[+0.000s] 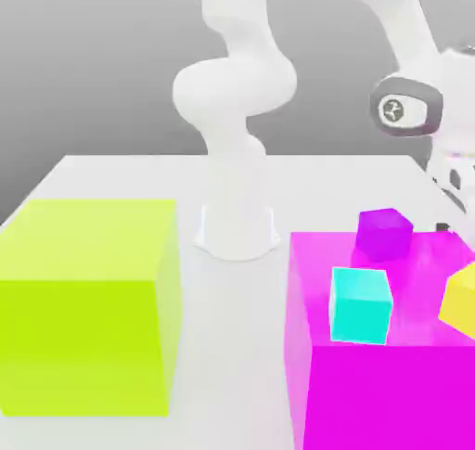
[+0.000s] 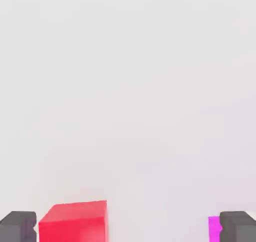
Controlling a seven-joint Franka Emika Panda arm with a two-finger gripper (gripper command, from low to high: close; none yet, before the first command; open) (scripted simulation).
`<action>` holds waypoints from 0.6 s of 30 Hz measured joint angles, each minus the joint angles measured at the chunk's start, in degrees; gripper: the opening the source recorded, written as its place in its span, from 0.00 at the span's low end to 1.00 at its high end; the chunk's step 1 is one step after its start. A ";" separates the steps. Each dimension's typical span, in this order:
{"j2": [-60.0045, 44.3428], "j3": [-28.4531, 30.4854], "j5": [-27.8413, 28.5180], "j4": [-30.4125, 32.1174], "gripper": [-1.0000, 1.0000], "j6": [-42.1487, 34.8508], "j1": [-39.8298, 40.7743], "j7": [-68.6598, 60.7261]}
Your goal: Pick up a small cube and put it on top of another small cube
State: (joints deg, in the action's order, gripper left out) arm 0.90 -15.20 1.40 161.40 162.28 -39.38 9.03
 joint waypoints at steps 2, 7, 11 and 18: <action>-0.78 -0.16 -0.72 2.41 0.50 1.96 0.87 -0.99; -6.38 2.10 6.62 1.86 0.50 6.75 -0.04 3.77; -11.49 7.64 11.99 0.86 0.50 10.78 -4.30 7.76; -16.19 12.11 14.21 0.25 0.00 14.58 -8.40 9.90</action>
State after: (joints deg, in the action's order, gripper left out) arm -15.30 -3.09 15.61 161.64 176.86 -47.78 18.93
